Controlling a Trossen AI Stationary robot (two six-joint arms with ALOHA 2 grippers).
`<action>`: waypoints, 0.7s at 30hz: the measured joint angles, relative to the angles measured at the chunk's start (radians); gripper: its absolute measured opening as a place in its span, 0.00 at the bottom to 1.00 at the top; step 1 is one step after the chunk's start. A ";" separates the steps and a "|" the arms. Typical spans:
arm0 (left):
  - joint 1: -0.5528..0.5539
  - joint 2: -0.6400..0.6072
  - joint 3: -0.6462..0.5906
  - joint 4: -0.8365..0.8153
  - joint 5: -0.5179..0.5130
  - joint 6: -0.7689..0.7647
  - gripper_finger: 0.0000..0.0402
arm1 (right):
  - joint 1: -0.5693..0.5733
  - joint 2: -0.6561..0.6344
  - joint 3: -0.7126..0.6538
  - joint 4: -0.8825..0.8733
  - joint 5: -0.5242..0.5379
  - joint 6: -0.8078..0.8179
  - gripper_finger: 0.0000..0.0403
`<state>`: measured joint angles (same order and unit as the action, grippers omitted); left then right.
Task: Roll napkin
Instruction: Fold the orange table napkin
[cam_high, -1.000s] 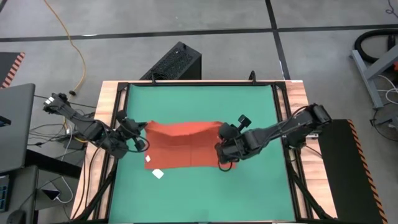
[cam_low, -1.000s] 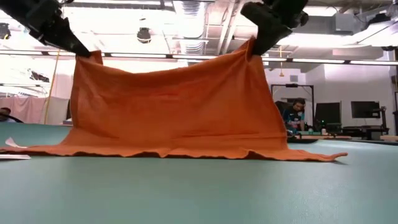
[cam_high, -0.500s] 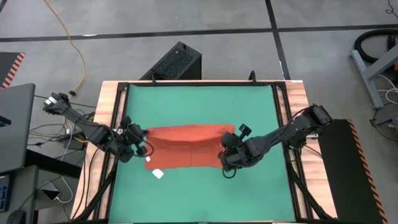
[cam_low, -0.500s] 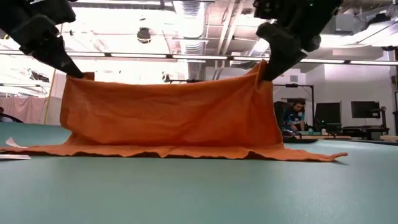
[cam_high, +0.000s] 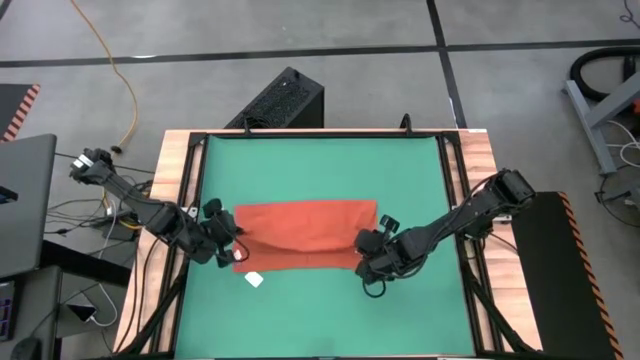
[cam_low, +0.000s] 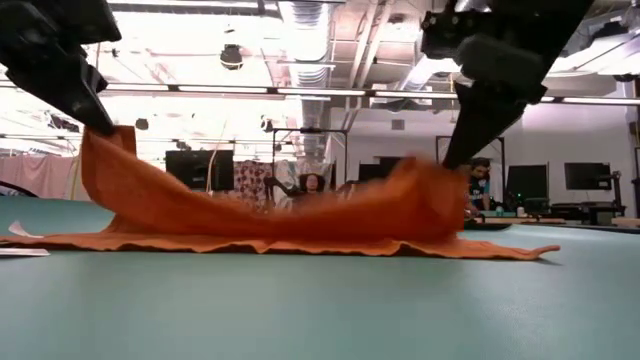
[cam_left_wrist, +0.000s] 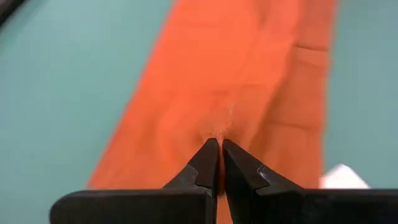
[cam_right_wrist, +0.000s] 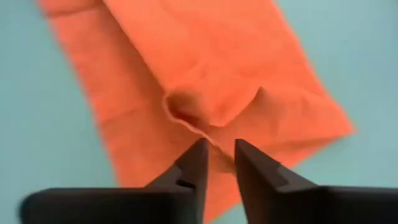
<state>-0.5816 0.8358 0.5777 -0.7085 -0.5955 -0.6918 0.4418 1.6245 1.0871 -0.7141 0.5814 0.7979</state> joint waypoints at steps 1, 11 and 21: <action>-0.007 0.003 0.000 0.016 0.019 0.023 0.03 | 0.003 0.000 -0.004 0.023 -0.015 -0.018 0.32; -0.120 0.043 0.000 0.071 0.113 0.049 0.20 | 0.044 0.000 -0.012 0.072 0.003 -0.047 0.52; -0.219 0.119 0.000 0.094 0.028 0.026 0.22 | 0.096 0.066 -0.012 0.133 0.029 -0.051 0.49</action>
<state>-0.8003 0.9553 0.5777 -0.6146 -0.5679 -0.6660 0.5380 1.6908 1.0752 -0.5806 0.6100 0.7473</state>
